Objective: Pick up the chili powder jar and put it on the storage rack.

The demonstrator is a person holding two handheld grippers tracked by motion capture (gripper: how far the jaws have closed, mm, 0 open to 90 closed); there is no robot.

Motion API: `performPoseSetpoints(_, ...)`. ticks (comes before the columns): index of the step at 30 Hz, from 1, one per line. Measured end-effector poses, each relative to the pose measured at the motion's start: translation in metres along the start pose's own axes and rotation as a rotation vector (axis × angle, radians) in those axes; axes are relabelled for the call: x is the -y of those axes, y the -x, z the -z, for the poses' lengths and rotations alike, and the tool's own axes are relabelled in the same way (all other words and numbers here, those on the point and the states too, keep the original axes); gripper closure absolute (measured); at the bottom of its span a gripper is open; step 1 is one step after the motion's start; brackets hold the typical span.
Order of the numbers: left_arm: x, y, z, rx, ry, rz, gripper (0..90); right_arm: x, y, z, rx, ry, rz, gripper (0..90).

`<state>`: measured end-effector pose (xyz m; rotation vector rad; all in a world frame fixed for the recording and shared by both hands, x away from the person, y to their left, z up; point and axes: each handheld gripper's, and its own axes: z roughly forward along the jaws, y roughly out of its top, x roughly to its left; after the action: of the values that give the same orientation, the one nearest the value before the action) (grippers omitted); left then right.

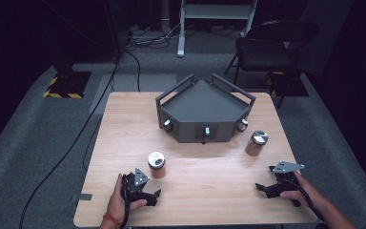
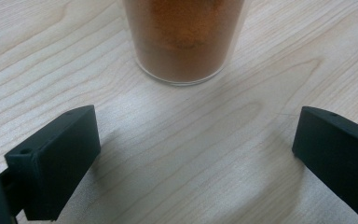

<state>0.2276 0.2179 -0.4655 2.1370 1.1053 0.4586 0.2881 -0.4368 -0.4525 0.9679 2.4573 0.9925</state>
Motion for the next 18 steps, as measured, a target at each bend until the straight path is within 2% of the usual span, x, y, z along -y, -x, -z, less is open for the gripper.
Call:
performPoseSetpoints(7, -0.001, 0.001, 0.002, 0.002, 0.024, 0.009, 1.4, 0.0, 0.0, 0.0, -0.001, -0.001, 0.002, 0.0)
performPoseSetpoints(10, 0.0, 0.001, 0.007, 0.0, 0.065, 0.029, 1.3, -0.001, 0.0, 0.0, -0.001, -0.002, 0.002, 0.0)
performPoseSetpoints(18, -0.007, 0.004, 0.014, -0.009, 0.097, 0.011, 1.3, -0.001, 0.0, 0.0, -0.002, -0.004, 0.002, 0.0)
